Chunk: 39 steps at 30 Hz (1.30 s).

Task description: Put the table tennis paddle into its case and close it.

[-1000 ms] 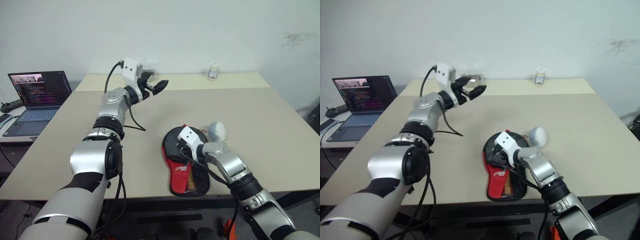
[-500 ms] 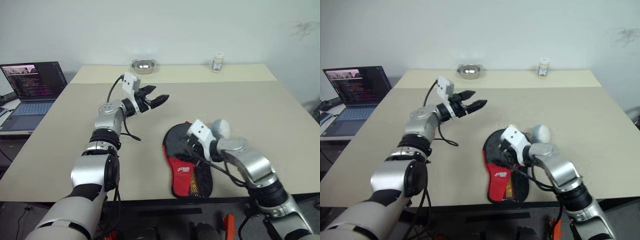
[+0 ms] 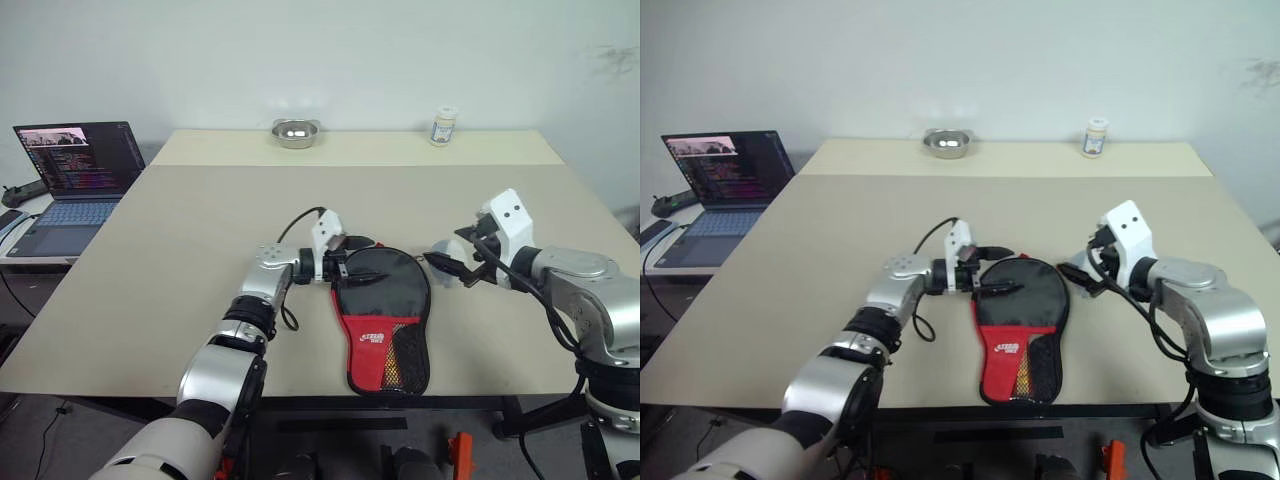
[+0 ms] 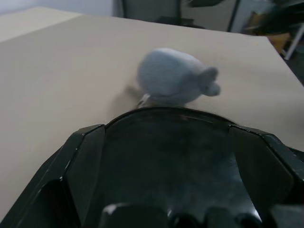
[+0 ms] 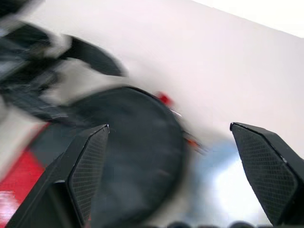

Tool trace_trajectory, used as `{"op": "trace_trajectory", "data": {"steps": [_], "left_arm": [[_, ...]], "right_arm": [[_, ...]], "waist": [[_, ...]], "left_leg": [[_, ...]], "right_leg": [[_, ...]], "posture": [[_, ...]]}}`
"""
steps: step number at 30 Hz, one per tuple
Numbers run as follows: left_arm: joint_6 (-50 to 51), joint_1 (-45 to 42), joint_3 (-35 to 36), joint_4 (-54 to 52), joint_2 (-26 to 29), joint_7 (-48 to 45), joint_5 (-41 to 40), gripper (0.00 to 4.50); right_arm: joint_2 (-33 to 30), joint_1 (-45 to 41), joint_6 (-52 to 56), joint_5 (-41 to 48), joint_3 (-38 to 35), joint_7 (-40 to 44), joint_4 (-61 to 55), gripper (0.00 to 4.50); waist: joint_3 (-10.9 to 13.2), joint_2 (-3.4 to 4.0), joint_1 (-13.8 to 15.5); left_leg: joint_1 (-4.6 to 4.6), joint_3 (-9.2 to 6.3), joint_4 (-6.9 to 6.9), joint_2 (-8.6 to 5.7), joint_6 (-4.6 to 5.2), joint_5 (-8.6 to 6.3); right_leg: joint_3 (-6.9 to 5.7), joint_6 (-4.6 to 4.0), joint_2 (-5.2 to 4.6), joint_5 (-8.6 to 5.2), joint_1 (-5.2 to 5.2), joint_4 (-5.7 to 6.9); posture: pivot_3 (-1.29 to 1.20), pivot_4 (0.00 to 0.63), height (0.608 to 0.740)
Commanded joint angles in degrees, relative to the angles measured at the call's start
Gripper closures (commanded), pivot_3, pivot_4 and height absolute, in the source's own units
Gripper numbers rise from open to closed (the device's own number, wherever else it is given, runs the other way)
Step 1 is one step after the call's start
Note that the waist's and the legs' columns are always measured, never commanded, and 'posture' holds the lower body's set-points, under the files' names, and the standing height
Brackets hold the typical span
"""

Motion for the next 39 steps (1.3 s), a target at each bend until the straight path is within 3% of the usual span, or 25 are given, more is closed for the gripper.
{"op": "trace_trajectory", "data": {"steps": [1,14,18,28,39], "left_arm": [[-2.1,0.0,-0.9,0.4,-0.6,0.5,0.7,0.03],[-4.3,-0.9,-2.5,5.0,-2.3,0.9,2.7,0.03],[-4.6,-0.4,-2.9,4.9,-2.3,1.1,3.3,0.03],[-5.1,0.8,-3.8,5.1,-2.0,1.0,4.2,0.03],[-5.1,0.7,-4.3,10.6,-2.7,1.9,6.3,0.0]], "right_arm": [[-0.3,-0.4,-2.3,-1.0,-0.4,-2.4,2.3,0.0],[5.9,-2.5,-7.7,-2.5,5.5,-6.7,13.1,0.0],[5.1,-3.1,-12.8,-6.4,7.7,-8.2,20.6,0.0],[4.3,-4.4,-18.3,-10.2,8.9,-8.0,25.8,0.0],[1.3,-1.7,-19.4,-12.6,10.3,-6.1,19.0,3.54]], "waist": [[0.0,0.0,-0.2],[0.0,0.01,-0.1],[0.0,0.01,-0.1],[0.0,0.01,-0.2],[0.0,0.06,-0.1]], "left_leg": [[0.02,0.05,-0.01,0.01,0.0,0.0],[0.08,0.1,0.15,0.0,0.03,0.03],[0.12,0.1,0.19,0.0,0.03,0.03],[0.12,0.11,0.3,0.0,0.04,0.03],[0.08,0.08,0.69,0.0,0.13,-0.04]], "right_leg": [[0.04,0.0,0.0,0.0,0.0,0.02],[0.07,0.0,0.0,0.0,0.05,0.18],[0.06,0.0,0.0,0.0,0.09,0.22],[0.06,0.0,0.01,0.0,0.1,0.29],[0.01,0.02,0.02,0.01,0.21,0.39]], "posture": [[0.0,0.15,0.74],[0.0,0.15,0.74],[0.0,0.15,0.74],[0.0,0.15,0.74],[0.0,0.15,0.74]]}}
